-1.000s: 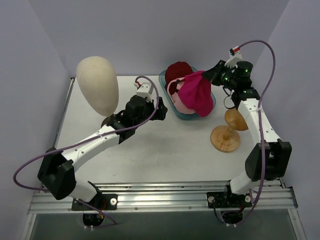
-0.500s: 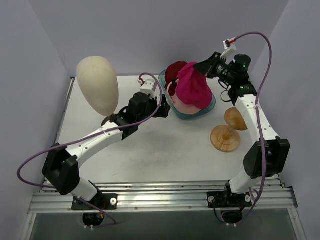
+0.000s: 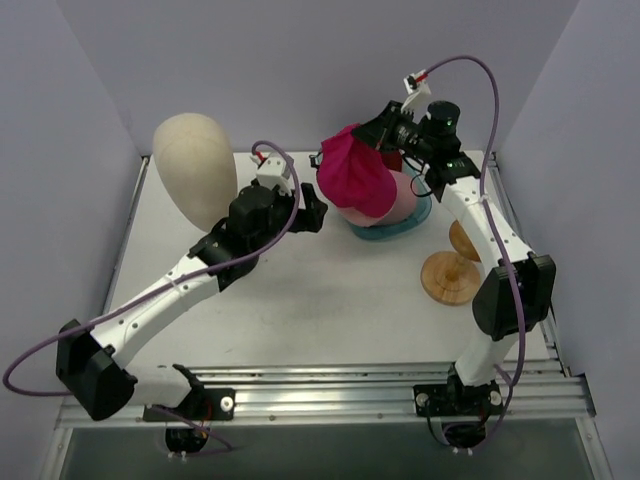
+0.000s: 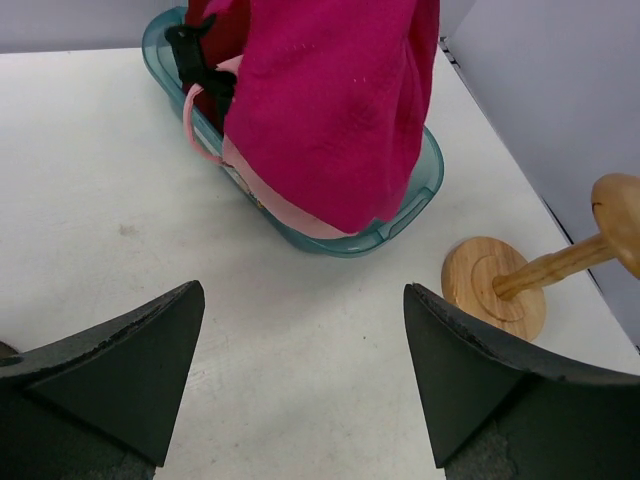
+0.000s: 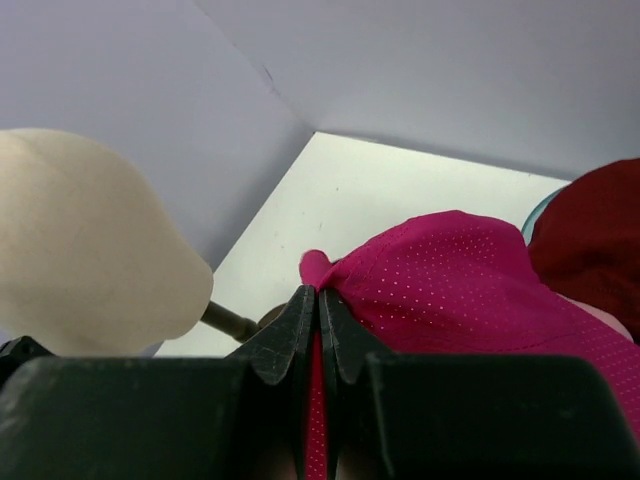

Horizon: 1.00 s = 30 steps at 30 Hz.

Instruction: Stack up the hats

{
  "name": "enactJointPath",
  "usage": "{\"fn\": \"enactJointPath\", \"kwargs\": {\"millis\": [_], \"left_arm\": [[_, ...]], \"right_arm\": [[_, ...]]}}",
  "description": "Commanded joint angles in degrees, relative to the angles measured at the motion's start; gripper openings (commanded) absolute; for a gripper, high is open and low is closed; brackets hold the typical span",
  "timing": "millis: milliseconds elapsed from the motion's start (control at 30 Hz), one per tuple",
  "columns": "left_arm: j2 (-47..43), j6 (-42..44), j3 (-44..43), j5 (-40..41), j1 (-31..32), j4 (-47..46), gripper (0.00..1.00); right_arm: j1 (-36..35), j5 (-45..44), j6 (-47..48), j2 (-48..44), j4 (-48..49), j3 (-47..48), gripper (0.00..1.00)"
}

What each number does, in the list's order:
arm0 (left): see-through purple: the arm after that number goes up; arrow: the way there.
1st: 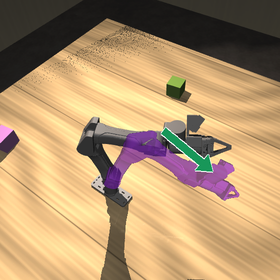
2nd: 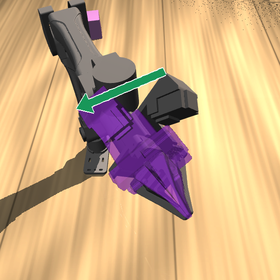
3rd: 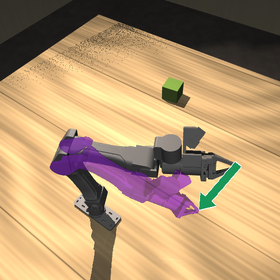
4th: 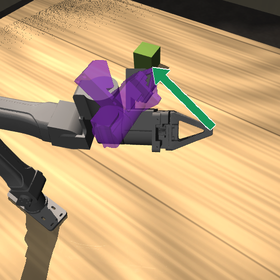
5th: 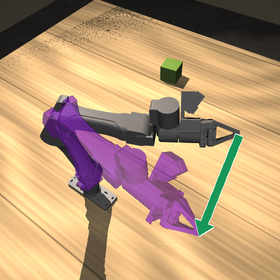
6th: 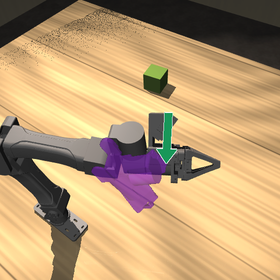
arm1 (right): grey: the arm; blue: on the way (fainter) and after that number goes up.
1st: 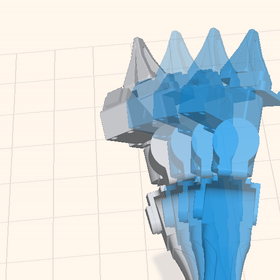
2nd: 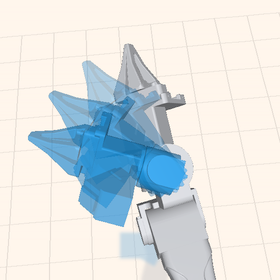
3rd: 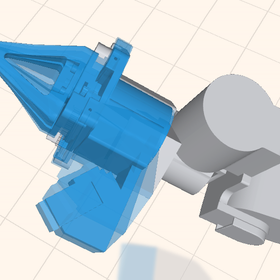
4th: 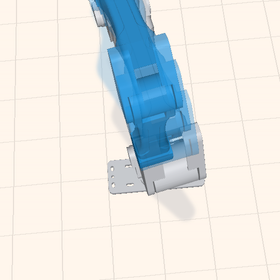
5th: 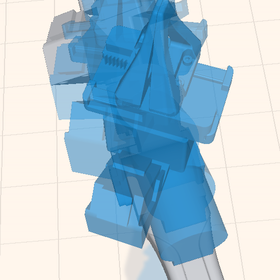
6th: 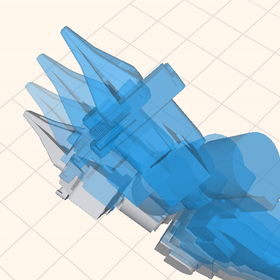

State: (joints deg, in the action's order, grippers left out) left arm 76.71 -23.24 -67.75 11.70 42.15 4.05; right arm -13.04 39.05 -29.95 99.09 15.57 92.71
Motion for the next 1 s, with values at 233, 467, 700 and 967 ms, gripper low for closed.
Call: {"fn": "enactJointPath", "kwargs": {"millis": [233,467,700,967], "left_arm": [[-4.9,-0.4,-5.12,2.53,-0.75,8.69,0.89],[-8.23,-3.03,-7.22,1.05,-0.93,9.39,0.89],[-18.68,-4.27,-10.29,2.25,-0.93,15.97,0.89],[-30.73,0.03,-23.21,15.97,-0.93,34.77,0.9]], "right_arm": [[-1.02,-4.06,0.69,-0.03,3.32,6.7,0.0],[-1.99,-4.33,-0.37,-1.7,-0.53,10.99,0.0],[-8.83,-10.04,1.3,-7.41,-7.82,16.71,0.0],[-21.49,-18.04,2.1,-6.72,-11.09,25.76,0.0]]}}
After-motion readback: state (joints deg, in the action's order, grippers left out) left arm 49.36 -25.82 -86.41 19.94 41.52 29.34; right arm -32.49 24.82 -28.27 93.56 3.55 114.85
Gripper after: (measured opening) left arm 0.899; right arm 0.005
